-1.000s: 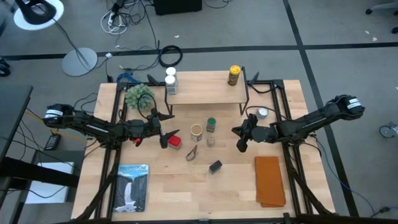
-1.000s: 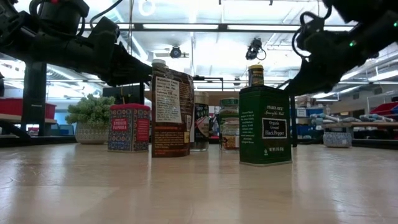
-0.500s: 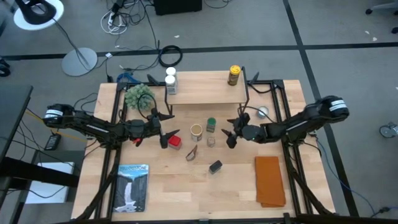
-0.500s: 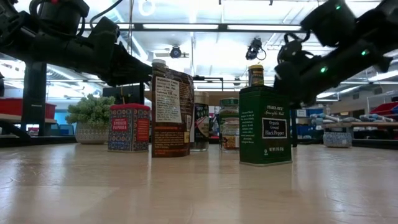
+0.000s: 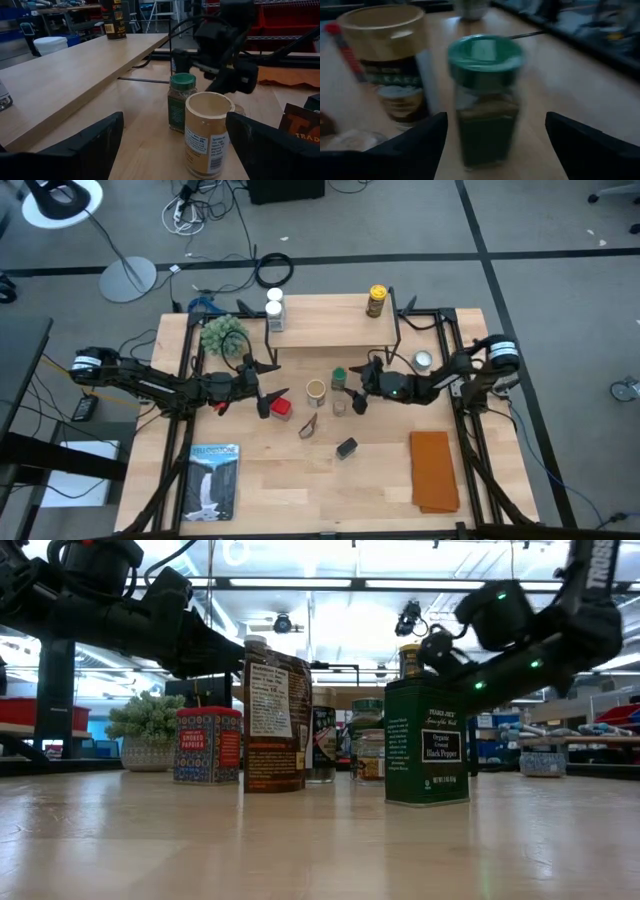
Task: Shelf spices
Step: Put the green seasoning bottle on the shelf
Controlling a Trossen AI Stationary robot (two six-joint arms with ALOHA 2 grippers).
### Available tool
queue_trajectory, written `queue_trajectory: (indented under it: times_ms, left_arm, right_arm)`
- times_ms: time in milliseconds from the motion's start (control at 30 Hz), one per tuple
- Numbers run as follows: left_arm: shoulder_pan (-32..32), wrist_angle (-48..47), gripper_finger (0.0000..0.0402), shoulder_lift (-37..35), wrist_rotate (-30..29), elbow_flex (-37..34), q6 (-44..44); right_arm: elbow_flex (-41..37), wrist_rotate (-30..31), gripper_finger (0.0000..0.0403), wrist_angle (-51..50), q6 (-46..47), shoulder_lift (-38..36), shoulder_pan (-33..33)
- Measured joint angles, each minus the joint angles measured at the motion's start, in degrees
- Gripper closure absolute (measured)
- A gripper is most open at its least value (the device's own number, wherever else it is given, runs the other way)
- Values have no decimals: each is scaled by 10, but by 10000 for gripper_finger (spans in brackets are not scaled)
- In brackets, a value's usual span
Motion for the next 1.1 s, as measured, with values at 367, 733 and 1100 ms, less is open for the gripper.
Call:
queue_trajectory:
  times_ms: [367,733,1100]
  left_arm:
    - [0,0,44,0,0,0,0]
    - [0,0,44,0,0,0,0]
    - [0,3,44,0,0,0,1]
  right_arm:
    - [87,-30,131,0,-51,76,-15]
    - [65,-17,211,-128,-57,-62,28]
    - [114,-16,211,-320,-71,-257,41]
